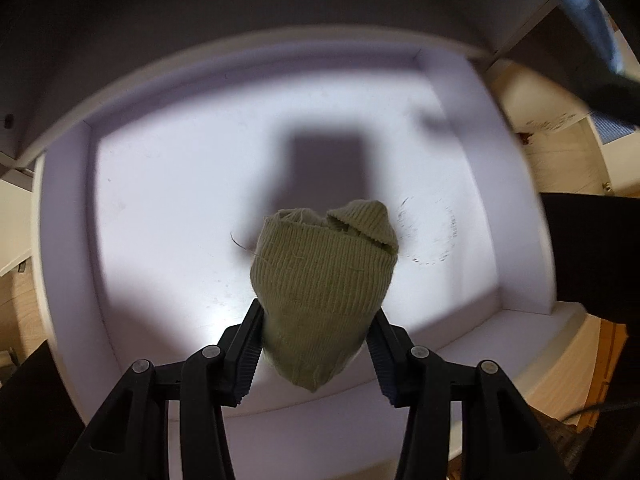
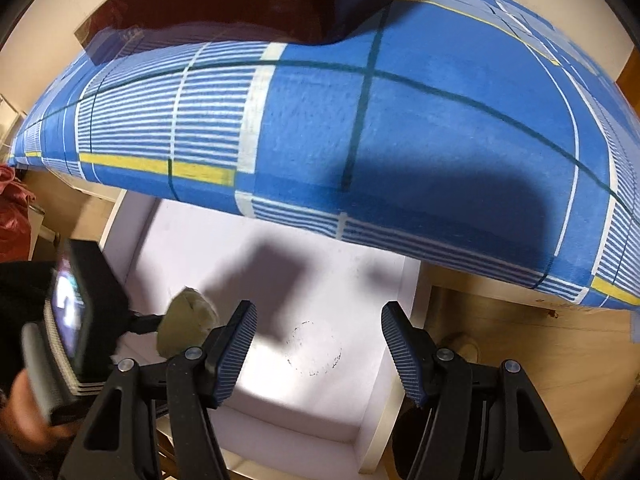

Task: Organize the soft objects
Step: 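Lift the pale green sock out of the drawer with the left tool, then lower the green sock into the gold tray and open the left tool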

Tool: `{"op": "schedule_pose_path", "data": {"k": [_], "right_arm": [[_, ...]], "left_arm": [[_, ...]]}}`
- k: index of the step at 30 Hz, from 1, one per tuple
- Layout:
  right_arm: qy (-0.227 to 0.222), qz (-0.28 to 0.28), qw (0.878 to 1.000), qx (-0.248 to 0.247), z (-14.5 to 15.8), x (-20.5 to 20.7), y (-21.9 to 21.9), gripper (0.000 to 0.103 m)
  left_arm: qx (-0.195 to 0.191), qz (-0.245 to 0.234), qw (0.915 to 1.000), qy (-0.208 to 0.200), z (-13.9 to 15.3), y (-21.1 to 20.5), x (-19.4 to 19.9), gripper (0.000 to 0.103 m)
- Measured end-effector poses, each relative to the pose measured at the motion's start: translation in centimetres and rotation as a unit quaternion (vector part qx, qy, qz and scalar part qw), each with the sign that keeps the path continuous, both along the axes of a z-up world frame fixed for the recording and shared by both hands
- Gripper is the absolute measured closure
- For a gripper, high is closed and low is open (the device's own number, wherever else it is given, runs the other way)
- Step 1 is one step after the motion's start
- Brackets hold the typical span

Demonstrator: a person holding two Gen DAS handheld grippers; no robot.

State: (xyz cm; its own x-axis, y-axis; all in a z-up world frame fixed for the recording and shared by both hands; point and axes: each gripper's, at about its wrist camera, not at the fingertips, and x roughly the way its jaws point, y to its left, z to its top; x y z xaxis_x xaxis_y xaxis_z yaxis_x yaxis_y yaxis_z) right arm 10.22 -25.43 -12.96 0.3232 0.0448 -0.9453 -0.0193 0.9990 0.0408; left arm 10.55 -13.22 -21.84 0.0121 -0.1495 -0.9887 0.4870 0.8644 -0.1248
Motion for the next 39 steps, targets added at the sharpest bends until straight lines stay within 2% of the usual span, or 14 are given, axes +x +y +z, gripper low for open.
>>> {"op": "schedule_pose_path", "data": {"k": [5,8,9,19,26,32,36,39], "right_arm": [[0.002,0.001,1.0,-0.003,-0.3,0.1,-0.1,0.037],[0.003,0.002,1.0,-0.008,-0.6,0.1,-0.1,0.037],[0.003,0.002,1.0,-0.009,-0.6,0.0,0.0,0.037],[0.014,0.007,1.0,-0.013,-1.9,0.1,0.1,0.037],[0.021,0.014,1.0,-0.011,-2.4,0.1,0.3,0.037],[0.023,0.016,1.0,-0.008,-1.7,0.1,0.6,0.037],[0.023,0.021,1.0,-0.003,-1.4,0.0,0.9,0.037],[0.026,0.024,0.999,0.001,-1.4,-0.2,1.1,0.037]], "left_arm": [[-0.018,-0.018,0.9993,-0.027,2.9,1.0,-1.3,0.054],[-0.027,-0.021,0.9987,-0.037,3.3,1.1,-1.6,0.054],[-0.032,-0.02,0.9985,-0.04,4.7,1.5,-1.4,0.054],[-0.086,-0.019,0.9924,-0.086,12.1,2.9,-0.9,0.054],[-0.131,-0.036,0.9832,-0.122,18.4,2.1,-0.3,0.054],[-0.166,-0.034,0.9749,-0.144,23.7,0.9,2.3,0.054],[-0.169,-0.042,0.9712,-0.163,26.5,-0.7,4.5,0.054],[-0.17,-0.041,0.9709,-0.164,27.6,-2.5,6.6,0.054]]}}
